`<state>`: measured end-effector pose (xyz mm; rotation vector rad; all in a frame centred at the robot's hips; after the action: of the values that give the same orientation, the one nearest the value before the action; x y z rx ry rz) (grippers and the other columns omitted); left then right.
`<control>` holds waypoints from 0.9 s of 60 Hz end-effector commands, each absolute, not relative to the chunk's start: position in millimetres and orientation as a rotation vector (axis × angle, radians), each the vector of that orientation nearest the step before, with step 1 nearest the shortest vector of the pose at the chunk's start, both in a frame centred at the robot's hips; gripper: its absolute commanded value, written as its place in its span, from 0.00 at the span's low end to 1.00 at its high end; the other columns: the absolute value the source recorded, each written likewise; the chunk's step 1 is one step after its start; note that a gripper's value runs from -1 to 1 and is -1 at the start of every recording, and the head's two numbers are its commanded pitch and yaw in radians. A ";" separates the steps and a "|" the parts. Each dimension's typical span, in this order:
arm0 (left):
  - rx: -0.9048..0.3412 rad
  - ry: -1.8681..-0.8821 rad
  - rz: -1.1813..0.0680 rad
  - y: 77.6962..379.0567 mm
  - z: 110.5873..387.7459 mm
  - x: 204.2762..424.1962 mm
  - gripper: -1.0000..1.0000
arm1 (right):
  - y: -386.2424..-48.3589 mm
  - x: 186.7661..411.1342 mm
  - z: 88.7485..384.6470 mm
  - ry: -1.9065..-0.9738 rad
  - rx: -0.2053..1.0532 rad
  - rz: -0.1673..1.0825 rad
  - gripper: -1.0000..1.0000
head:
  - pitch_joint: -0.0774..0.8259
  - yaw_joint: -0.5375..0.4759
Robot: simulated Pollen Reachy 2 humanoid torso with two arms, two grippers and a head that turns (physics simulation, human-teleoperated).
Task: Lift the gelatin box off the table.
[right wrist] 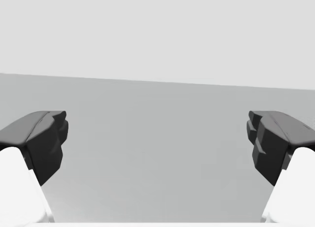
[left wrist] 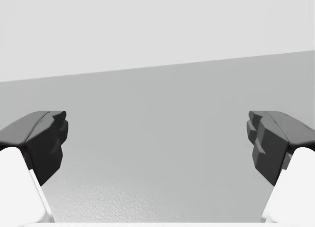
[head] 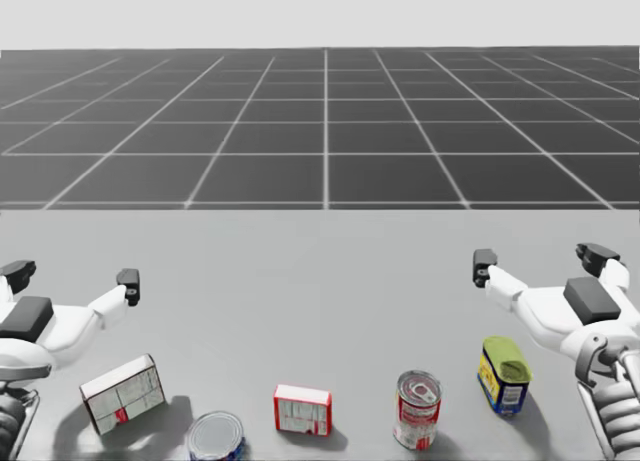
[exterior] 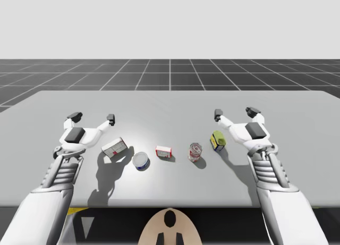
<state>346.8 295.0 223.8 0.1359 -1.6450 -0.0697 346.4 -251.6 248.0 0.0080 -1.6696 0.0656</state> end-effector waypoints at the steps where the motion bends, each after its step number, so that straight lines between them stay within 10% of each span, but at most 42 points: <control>1: 0.142 -1.648 -0.074 295.7 224.1 347.5 0.00 | -252.8 347.5 248.5 -1.671 0.001 0.054 0.00 | 0.55 0.55; 27: 0.132 -1.647 -0.081 293.7 223.9 348.6 0.00 | -258.6 350.7 248.4 -1.654 -0.001 0.044 0.00 | 0.86 0.59; 54: -0.025 -1.562 -0.140 265.9 258.0 305.0 0.00 | -263.4 356.6 246.8 -1.640 -0.001 0.032 0.00 | 0.84 0.58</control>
<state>325.1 280.0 244.6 0.0543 -1.6239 -0.1022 353.4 -261.7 248.8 0.0001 -1.6489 0.0360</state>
